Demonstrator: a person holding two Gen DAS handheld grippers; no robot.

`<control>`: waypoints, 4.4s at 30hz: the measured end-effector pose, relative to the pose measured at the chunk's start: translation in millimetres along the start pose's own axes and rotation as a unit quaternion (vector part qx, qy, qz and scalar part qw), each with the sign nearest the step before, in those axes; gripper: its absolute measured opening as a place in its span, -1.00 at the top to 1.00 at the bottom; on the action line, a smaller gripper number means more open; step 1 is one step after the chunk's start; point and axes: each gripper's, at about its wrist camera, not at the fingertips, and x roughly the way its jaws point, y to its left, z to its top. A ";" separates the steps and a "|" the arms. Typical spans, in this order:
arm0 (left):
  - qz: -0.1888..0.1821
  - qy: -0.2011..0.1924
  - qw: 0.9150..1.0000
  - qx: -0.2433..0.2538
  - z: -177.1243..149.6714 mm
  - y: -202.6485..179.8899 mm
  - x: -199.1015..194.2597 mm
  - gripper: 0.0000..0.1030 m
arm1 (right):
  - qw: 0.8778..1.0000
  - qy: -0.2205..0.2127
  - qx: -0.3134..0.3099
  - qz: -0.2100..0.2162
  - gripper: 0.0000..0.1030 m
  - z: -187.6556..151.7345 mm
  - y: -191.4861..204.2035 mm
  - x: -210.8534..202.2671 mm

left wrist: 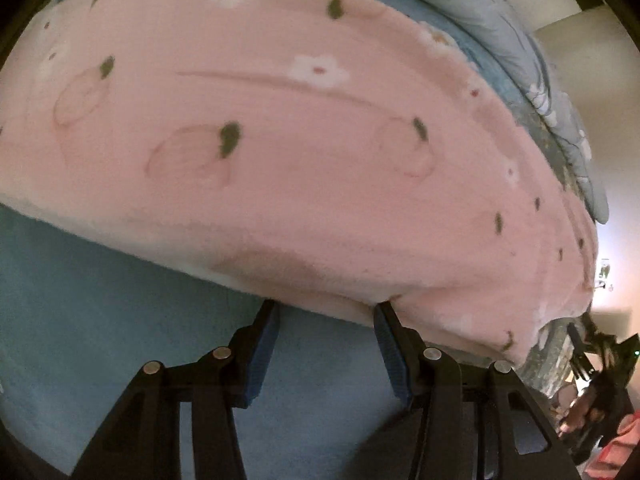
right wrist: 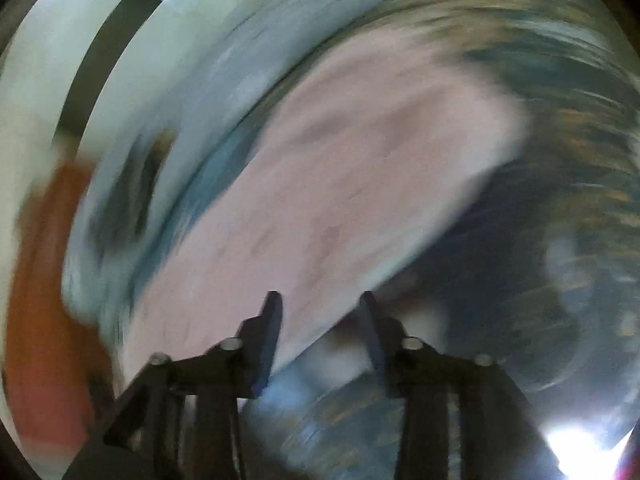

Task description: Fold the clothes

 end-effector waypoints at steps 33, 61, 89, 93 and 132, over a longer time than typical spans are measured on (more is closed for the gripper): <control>-0.076 -0.242 0.898 -0.358 -14.3 306.0 -128.8 -0.19 | 0.996 0.019 0.064 -0.064 0.26 -1.5 15.9 8.0; -0.053 -0.364 0.928 -0.053 67.2 99.5 -224.9 0.69 | 0.994 0.094 -0.023 0.041 0.26 -45.0 153.8 23.6; -0.062 -0.112 0.979 0.158 21.5 -101.9 -73.6 0.04 | 0.987 0.136 -0.003 0.091 0.04 -40.9 102.2 51.5; 0.004 -0.144 0.985 0.090 15.5 -34.7 -85.4 0.01 | 0.974 0.178 -0.071 0.120 -0.08 -46.1 153.4 87.1; -0.025 -0.097 0.994 0.045 -10.0 3.4 -49.5 -0.02 | 0.968 0.200 -0.152 0.020 0.70 -32.9 189.3 138.3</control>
